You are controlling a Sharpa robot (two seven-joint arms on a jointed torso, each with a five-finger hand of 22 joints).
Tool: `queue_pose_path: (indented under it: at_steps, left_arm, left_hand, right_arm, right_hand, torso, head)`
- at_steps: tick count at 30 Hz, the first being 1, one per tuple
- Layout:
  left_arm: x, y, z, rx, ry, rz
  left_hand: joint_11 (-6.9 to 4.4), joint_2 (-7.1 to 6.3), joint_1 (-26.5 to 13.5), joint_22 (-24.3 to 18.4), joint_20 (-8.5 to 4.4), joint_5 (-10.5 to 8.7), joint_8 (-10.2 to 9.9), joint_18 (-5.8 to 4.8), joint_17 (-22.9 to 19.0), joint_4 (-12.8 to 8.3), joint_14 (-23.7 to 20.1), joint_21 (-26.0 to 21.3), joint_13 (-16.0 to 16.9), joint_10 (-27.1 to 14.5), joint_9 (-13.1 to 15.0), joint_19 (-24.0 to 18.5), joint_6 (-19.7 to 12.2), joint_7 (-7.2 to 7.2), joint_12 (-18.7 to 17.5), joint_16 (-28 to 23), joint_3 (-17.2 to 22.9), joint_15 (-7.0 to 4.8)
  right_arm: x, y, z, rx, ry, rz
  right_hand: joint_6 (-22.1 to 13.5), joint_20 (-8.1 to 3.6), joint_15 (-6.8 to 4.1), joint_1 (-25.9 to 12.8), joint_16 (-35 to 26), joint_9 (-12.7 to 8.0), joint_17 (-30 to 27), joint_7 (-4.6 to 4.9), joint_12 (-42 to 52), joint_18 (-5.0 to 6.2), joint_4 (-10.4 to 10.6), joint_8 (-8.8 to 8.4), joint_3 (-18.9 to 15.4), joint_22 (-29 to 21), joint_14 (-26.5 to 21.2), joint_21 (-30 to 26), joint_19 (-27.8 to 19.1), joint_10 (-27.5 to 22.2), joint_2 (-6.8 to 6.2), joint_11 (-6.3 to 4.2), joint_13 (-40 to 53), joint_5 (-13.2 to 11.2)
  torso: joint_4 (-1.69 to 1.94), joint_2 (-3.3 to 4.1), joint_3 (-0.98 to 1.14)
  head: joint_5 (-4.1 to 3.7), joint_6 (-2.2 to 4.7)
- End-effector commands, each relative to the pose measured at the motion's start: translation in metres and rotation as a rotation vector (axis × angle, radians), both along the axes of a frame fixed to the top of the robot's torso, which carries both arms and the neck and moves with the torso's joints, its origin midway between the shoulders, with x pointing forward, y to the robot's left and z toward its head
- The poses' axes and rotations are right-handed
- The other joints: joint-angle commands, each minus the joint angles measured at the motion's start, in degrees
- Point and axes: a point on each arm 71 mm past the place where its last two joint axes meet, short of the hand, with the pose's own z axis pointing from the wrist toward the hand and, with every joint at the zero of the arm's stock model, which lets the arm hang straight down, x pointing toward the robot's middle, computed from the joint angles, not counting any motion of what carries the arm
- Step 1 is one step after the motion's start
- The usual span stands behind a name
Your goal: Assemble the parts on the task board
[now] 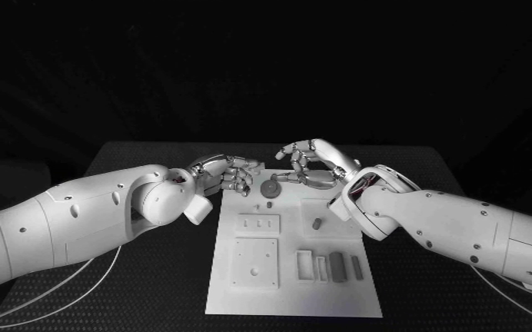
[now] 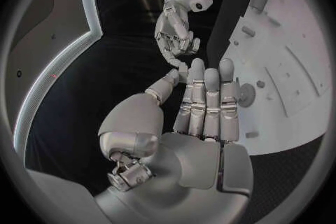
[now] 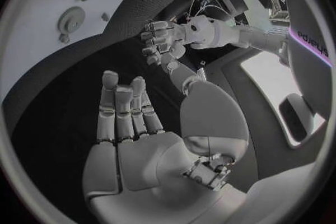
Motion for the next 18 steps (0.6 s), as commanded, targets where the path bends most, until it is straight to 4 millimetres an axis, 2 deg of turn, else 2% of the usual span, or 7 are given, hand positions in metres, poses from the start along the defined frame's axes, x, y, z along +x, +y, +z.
queue_pose_path:
  at_steps: [1,18]
  left_arm:
    - [-0.002,-0.003,0.001,0.007,-0.021,-0.052]
    - [-0.007,-0.014,0.003,-0.007,-0.036,-0.130]
  left_hand:
    - [-0.17,0.41,1.1,0.1,-0.21,0.24,0.3,0.98,-0.1,-0.1,0.4,-0.1,0.1,0.3,8.0,0.3,0.6,-0.36,0.0,0.1,0.3,-0.09]
    - [-0.16,0.37,1.1,0.1,-0.21,0.22,0.1,0.93,-0.1,-0.1,0.4,-0.2,0.1,0.3,7.9,0.3,0.7,-0.35,-0.1,0.0,0.5,-0.09]
  right_arm:
    - [-0.001,0.006,-0.001,0.034,0.047,0.032]
    - [-0.004,0.024,-0.001,0.017,0.046,0.084]
  right_hand:
    - [-0.9,-0.01,0.13,-0.4,-0.3,-0.1,0.0,0.35,-0.1,0.27,0.2,-0.34,-0.4,0.8,-0.5,-0.4,-0.5,-0.5,0.13,0.06,0.0,0.1]
    - [-0.7,0.09,0.22,-0.1,-0.1,-0.2,0.1,0.38,0.1,0.27,0.1,-0.08,-0.7,0.9,-0.8,-0.4,-0.7,-0.8,1.50,0.11,0.0,0.1]
  torso:
    - [-0.01,0.02,-0.05]
    - [-0.01,-0.01,-0.04]
  head:
    - [-0.15,-0.02]
    - [-0.32,-0.18]
